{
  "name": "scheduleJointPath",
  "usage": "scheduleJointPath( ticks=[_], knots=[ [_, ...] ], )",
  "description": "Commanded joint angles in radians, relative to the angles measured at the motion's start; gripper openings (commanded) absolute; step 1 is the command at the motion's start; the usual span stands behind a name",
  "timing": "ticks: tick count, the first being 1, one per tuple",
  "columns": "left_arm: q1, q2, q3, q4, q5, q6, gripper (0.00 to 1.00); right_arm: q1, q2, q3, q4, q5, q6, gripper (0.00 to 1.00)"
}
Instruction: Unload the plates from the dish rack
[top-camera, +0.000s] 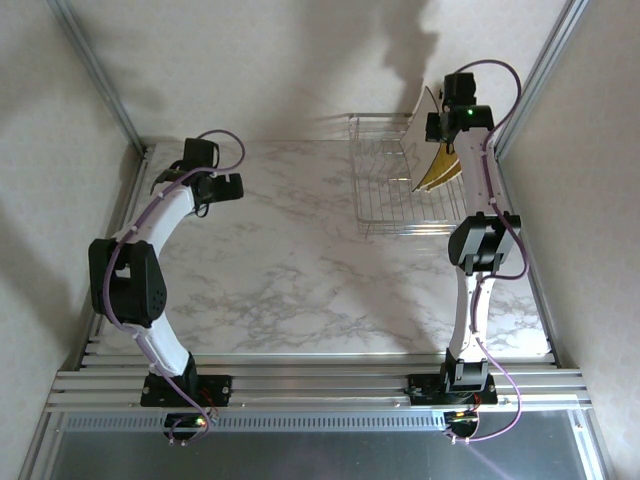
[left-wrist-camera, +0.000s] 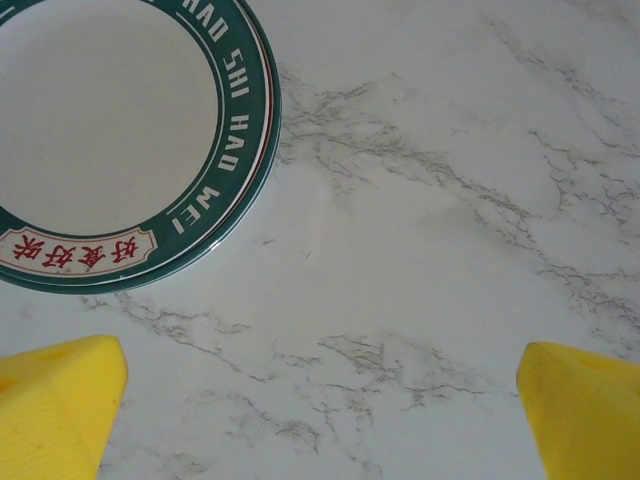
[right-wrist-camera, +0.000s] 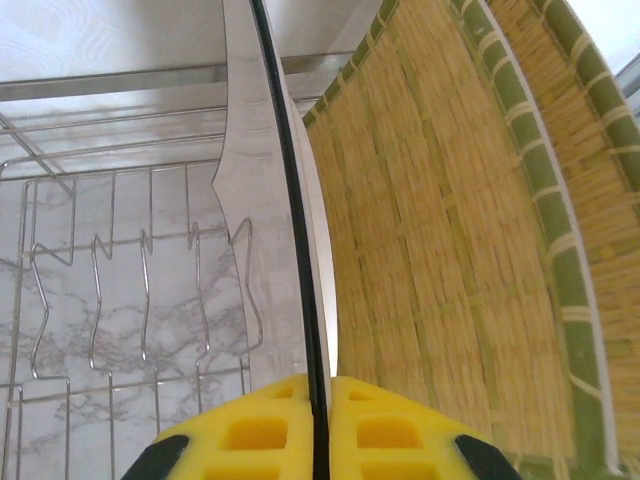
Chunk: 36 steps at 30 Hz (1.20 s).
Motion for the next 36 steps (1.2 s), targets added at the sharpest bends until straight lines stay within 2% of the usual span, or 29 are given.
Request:
scheduleJointPath(
  ticks=[1,11,18,22,27,32,36],
  knots=[
    [-0.006,0.024,0.001,-0.018,-0.007,0.0,1.0,0.02,-0.141,0.008,0.087,0.026,-0.007,0.0],
    [-0.004,0.026,-0.033,-0.002,-0.004,-0.001,1.0,0.033,-0.226,0.039,0.077,0.071,-0.044,0.0],
    [-0.006,0.032,-0.045,0.01,0.013,-0.006,1.0,0.046,-0.294,0.059,0.054,0.046,-0.048,0.0],
    [-0.005,0.03,-0.053,0.023,0.016,-0.007,1.0,0.053,-0.33,0.052,0.042,-0.014,-0.018,0.0],
    [-0.006,0.032,-0.055,0.031,0.022,-0.009,1.0,0.053,-0.403,-0.066,0.114,-0.178,0.093,0.0],
    [-0.009,0.036,-0.051,0.043,0.031,-0.019,1.0,0.051,-0.411,-0.152,0.217,-0.468,0.259,0.0],
    [-0.009,0.029,-0.059,0.044,0.033,-0.027,0.99,0.049,-0.495,-0.458,0.514,-0.739,0.441,0.0]
  ],
)
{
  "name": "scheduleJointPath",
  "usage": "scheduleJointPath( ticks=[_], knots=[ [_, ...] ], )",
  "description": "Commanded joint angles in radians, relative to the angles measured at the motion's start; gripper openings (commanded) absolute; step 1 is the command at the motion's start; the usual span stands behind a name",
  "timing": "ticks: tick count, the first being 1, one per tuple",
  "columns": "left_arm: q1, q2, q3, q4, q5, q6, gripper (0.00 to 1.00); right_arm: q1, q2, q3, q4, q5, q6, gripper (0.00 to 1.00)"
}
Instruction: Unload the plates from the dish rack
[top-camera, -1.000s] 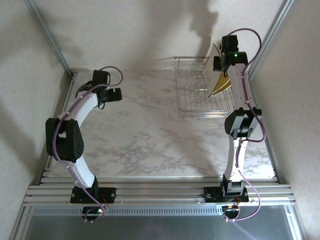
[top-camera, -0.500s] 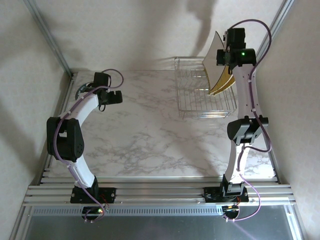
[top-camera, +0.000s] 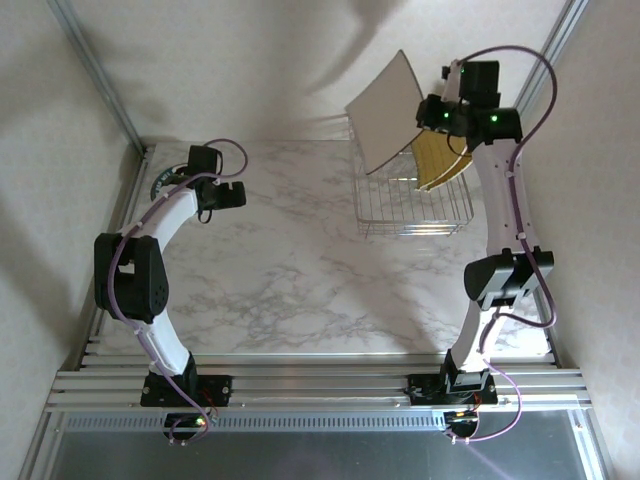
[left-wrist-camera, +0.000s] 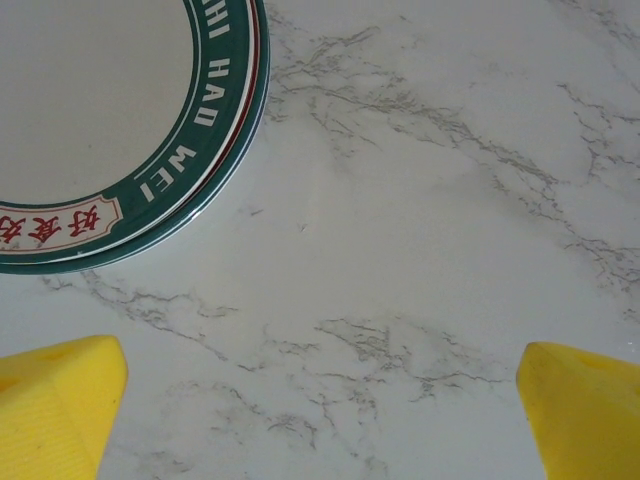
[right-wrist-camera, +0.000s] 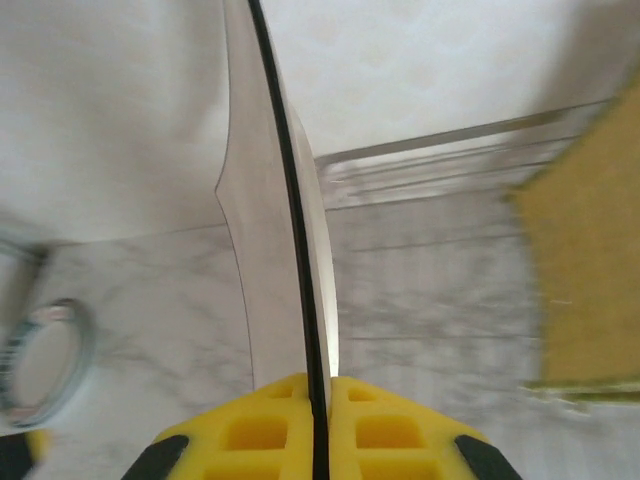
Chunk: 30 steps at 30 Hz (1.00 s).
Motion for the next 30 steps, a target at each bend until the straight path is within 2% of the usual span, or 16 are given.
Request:
scheduleJointPath(
  ticks=[1,4,10,16,19,23,25,27,30],
  knots=[
    [-0.009,-0.005,-0.019,0.023,0.012,-0.022,1.0,0.001,-0.107,-0.214,0.467,-0.351,0.243,0.0],
    [-0.009,-0.014,-0.03,0.044,0.026,-0.032,1.0,0.004,-0.173,-0.467,0.75,-0.464,0.395,0.0],
    [-0.009,-0.02,-0.01,0.039,0.055,-0.029,0.99,0.006,-0.216,-0.837,1.174,-0.542,0.648,0.0],
    [-0.009,-0.034,-0.004,0.074,0.146,-0.034,1.0,0.01,-0.212,-1.014,1.374,-0.535,0.753,0.0],
    [-0.008,-0.04,-0.021,0.139,0.266,-0.048,1.0,0.021,-0.21,-1.039,1.408,-0.539,0.756,0.0],
    [0.003,-0.05,-0.101,0.356,0.536,-0.167,1.0,0.041,-0.192,-1.036,1.442,-0.546,0.772,0.0],
    [0.002,-0.05,-0.168,0.533,0.659,-0.275,1.0,0.055,-0.179,-1.021,1.447,-0.555,0.77,0.0],
    [0.002,-0.039,-0.224,0.707,0.746,-0.386,0.99,0.068,-0.167,-1.009,1.448,-0.555,0.766,0.0],
    [-0.003,-0.025,-0.291,0.926,0.817,-0.529,0.99,0.09,-0.134,-0.978,1.477,-0.57,0.798,0.0]
  ],
)
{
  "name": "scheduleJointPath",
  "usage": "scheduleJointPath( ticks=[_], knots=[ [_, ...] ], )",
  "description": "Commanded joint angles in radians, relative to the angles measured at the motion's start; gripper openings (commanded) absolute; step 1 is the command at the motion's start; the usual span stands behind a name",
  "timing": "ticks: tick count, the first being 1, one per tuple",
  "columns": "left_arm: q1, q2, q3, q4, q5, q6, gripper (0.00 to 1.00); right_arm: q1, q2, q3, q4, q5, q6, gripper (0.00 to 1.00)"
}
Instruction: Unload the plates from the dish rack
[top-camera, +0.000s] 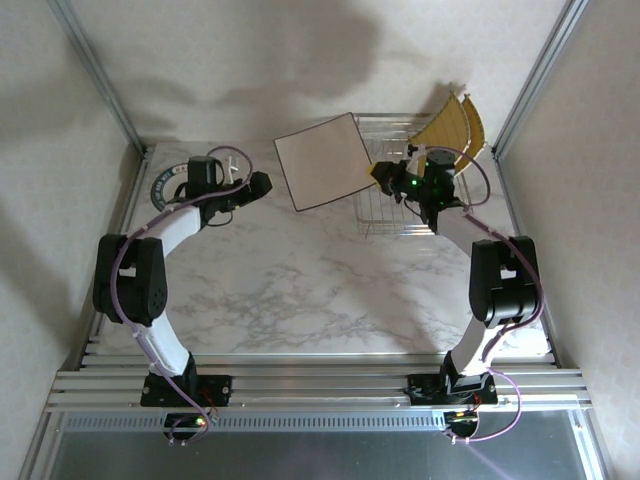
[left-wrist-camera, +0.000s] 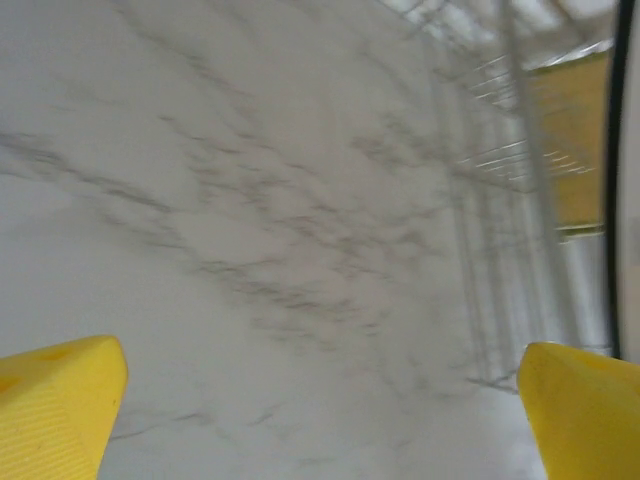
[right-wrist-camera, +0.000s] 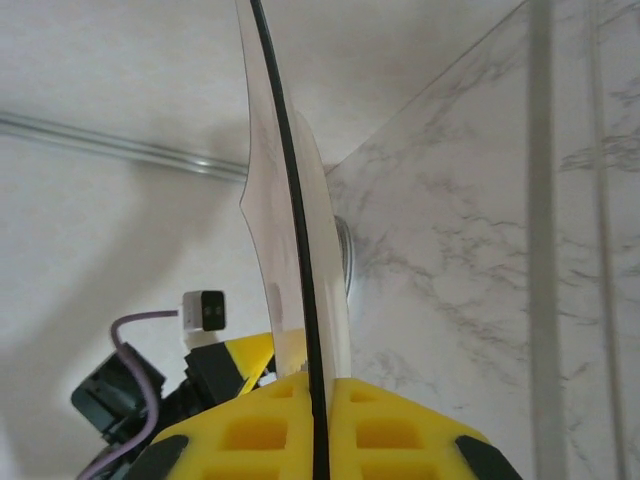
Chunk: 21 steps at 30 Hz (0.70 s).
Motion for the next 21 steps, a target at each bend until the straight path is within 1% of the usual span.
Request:
scheduleJointPath(
  ticks=[1,5,7,9,12,14,16,18,21],
  knots=[
    [-0.004,0.004,-0.058,0.375,0.185,-0.227,0.97,0.031,-0.003,0.092,0.212,-0.094,0.056,0.0],
    [-0.007,0.026,-0.104,0.542,0.231,-0.338,0.86,0.056,0.02,0.122,0.184,-0.087,0.039,0.0],
    [-0.01,0.033,-0.118,0.586,0.233,-0.368,0.81,0.062,0.034,0.134,0.209,-0.093,0.062,0.0],
    [-0.011,0.049,-0.122,0.624,0.246,-0.394,0.74,0.072,0.044,0.145,0.201,-0.094,0.058,0.0],
    [-0.011,0.058,-0.138,0.697,0.257,-0.444,0.74,0.077,0.054,0.148,0.201,-0.083,0.064,0.0],
    [-0.012,0.053,-0.143,0.705,0.26,-0.445,0.74,0.076,0.053,0.148,0.184,-0.073,0.048,0.0],
    [-0.01,0.039,-0.143,0.664,0.254,-0.415,0.75,0.075,0.041,0.149,0.129,-0.042,0.006,0.0],
    [-0.011,0.017,-0.133,0.583,0.237,-0.363,0.77,0.073,0.024,0.15,0.079,-0.008,-0.035,0.0],
    [-0.011,-0.013,-0.129,0.508,0.218,-0.307,0.8,0.073,0.031,0.18,0.064,-0.015,-0.046,0.0]
  ],
)
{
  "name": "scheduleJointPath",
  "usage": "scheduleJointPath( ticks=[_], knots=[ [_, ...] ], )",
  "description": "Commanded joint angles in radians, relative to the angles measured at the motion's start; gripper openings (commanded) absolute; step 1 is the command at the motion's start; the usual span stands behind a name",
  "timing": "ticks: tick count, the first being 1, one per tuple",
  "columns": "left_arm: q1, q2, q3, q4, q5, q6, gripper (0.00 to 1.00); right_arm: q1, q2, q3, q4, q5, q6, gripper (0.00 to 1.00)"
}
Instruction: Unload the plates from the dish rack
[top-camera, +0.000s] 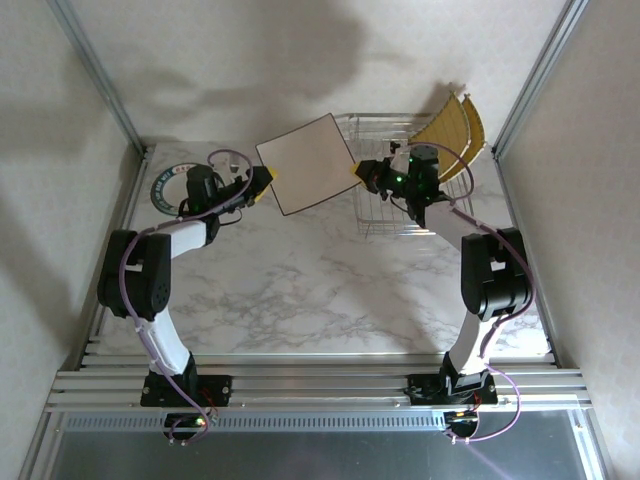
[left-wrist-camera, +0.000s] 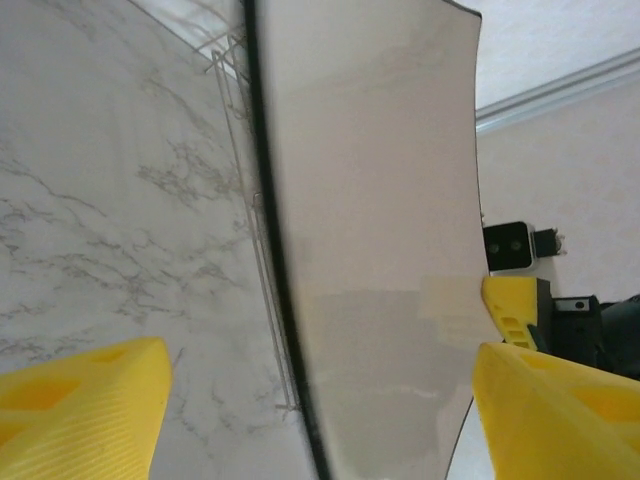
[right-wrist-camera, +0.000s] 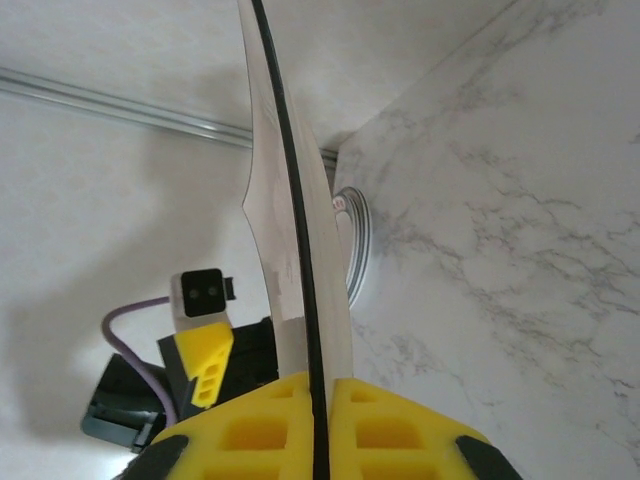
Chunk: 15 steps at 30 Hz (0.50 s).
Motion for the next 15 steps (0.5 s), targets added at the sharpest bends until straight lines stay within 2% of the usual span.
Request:
scheduleJointPath(
  ticks=[1,5,11,15],
  knots=[
    [-0.002,-0.054,0.013,-0.058,0.013,0.072,0.8,0.007,-0.031,0.101,0.116,-0.028,-0.026,0.0],
    [-0.002,-0.043,0.016,-0.057,0.008,0.073,0.77,0.019,-0.003,0.11,0.187,-0.07,0.036,0.0],
    [-0.002,-0.009,-0.001,0.061,0.036,-0.009,0.59,0.022,0.005,0.086,0.243,-0.091,0.073,0.0],
    [0.0,0.001,0.008,0.076,0.056,-0.032,0.52,0.023,-0.002,0.117,0.15,-0.096,0.021,0.0]
  ],
)
